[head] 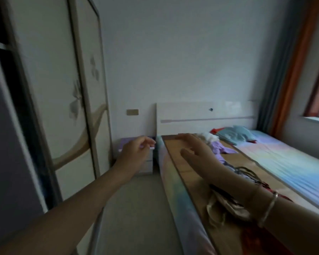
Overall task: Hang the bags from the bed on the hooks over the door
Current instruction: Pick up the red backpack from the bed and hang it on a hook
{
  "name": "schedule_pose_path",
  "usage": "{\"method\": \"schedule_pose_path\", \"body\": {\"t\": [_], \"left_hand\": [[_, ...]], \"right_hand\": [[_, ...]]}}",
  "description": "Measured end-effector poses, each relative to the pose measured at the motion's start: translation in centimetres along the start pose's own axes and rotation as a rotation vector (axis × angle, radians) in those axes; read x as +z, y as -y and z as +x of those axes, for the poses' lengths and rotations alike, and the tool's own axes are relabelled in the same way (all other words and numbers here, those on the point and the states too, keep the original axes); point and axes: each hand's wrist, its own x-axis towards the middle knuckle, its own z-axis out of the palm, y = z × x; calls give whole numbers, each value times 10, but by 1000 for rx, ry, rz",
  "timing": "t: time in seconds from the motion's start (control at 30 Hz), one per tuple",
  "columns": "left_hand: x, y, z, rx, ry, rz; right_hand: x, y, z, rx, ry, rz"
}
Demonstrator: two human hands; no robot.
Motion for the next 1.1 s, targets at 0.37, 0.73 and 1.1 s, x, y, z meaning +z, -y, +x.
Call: {"method": "schedule_pose_path", "body": {"t": [0.37, 0.73, 1.1], "left_hand": [[217, 63, 162, 87, 474, -99], [406, 100, 202, -72, 906, -143], [618, 122, 224, -324, 1007, -41]], "right_hand": [[-45, -220, 29, 520, -198, -151], [-83, -375, -17, 996, -350, -212], [-143, -608, -36, 1264, -324, -56]]}}
